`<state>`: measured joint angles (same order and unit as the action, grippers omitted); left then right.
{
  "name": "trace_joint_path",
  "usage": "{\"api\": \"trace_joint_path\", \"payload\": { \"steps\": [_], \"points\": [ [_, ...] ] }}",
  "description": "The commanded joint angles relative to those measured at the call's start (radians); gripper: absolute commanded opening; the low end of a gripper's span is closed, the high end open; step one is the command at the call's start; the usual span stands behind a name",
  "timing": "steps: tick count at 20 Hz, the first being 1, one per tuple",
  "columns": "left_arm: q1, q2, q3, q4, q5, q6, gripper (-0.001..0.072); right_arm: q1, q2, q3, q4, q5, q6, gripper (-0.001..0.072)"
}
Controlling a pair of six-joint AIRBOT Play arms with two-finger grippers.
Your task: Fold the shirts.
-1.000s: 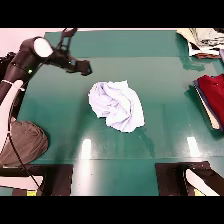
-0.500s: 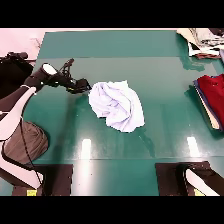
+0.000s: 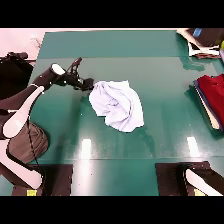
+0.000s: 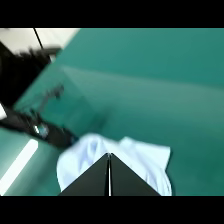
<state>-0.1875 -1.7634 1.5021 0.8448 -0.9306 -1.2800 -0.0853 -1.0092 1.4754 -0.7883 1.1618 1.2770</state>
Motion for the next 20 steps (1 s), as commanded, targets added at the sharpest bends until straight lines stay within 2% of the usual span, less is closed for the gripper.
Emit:
{"api": "trace_joint_path", "payload": {
  "steps": [1, 3, 4, 5, 6, 7, 8, 10, 14, 17, 19, 20],
  "points": [
    [0.014, 0.018, 0.124, 0.08, -0.077, 0.006, 0.003, -0.004, -0.057, -0.092, -0.084, 0.132, 0.018, 0.0018],
    [0.014, 0.023, 0.173, 0.106, -0.104, 0.006, 0.003, -0.004, -0.088, -0.24, -0.098, 0.108, 0.019, 0.002],
    [0.014, 0.023, 0.179, 0.106, -0.111, 0.006, 0.003, 0.002, -0.115, -0.324, -0.101, 0.087, 0.028, 0.0122],
    [0.014, 0.023, 0.178, 0.106, -0.118, 0.006, 0.003, 0.015, -0.147, -0.397, -0.103, 0.066, 0.043, 0.0369],
    [0.014, 0.022, 0.178, 0.11, -0.129, 0.006, 0.003, 0.029, -0.19, -0.464, -0.097, 0.04, 0.057, 0.0476],
    [0.014, 0.022, 0.178, 0.114, -0.136, 0.006, 0.003, 0.051, -0.236, -0.515, -0.089, 0.014, 0.061, 0.0468],
    [0.014, 0.022, 0.178, 0.119, -0.138, 0.006, 0.003, 0.078, -0.279, -0.548, -0.074, -0.013, 0.061, 0.0424],
    [0.014, 0.022, 0.178, 0.122, -0.137, 0.005, 0.003, 0.143, -0.359, -0.588, -0.013, -0.076, 0.057, 0.0424],
    [0.014, 0.022, 0.178, 0.122, -0.138, 0.002, 0.003, 0.237, -0.486, -0.555, -0.007, -0.135, 0.058, 0.0423],
    [0.014, 0.022, 0.178, 0.122, -0.147, -0.002, 0.003, 0.258, -0.529, -0.515, -0.005, -0.155, 0.058, 0.0273],
    [0.014, 0.023, 0.178, 0.122, -0.158, -0.002, 0.0029, 0.274, -0.528, -0.491, -0.008, -0.179, 0.055, 0.0086],
    [0.014, 0.023, 0.179, 0.122, -0.165, -0.002, 0.003, 0.284, -0.525, -0.481, -0.006, -0.197, 0.055, 0.0075]
  ]
}}
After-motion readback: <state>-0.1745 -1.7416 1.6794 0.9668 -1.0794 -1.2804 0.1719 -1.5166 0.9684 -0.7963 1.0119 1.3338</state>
